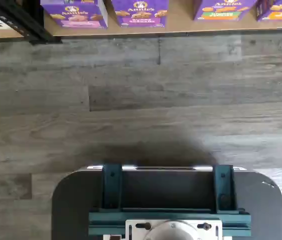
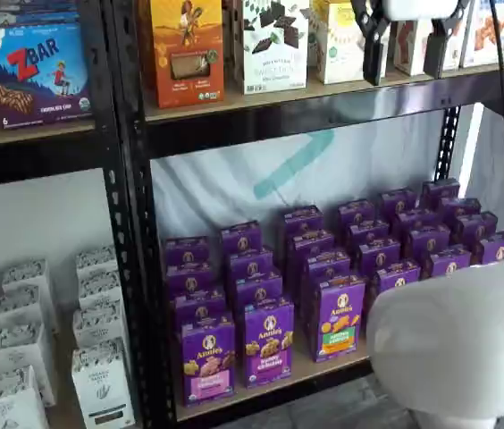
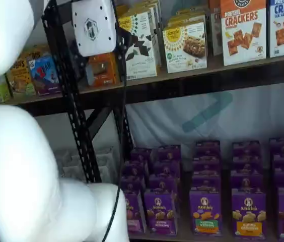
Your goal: Pick up the purple box with a pink patch in the middle, on the bottom shelf, the first box from the left
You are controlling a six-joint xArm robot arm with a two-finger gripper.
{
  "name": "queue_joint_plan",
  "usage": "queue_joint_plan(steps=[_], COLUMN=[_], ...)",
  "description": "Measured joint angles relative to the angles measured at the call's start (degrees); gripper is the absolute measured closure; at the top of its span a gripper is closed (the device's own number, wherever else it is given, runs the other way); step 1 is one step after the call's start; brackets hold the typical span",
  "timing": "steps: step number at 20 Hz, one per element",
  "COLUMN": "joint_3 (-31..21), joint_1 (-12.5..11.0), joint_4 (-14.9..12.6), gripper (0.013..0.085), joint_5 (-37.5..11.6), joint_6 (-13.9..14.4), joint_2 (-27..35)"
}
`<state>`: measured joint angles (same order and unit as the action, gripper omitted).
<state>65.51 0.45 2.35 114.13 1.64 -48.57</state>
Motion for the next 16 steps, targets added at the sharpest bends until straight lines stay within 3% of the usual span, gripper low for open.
queue_joint_plan(steps=[6, 12, 16], joint_3=[1.27, -1.39, -4.67], joint_1=[0.76, 2.85, 3.36], joint_4=[-0.85, -2.89, -2.70], gripper=[0.0130, 0.0130, 0.0130], joint_5=[2.76, 0.64, -2.14], joint_6=[0.40, 1.58, 2.29], joint_2=[1.53, 0.44, -0.76])
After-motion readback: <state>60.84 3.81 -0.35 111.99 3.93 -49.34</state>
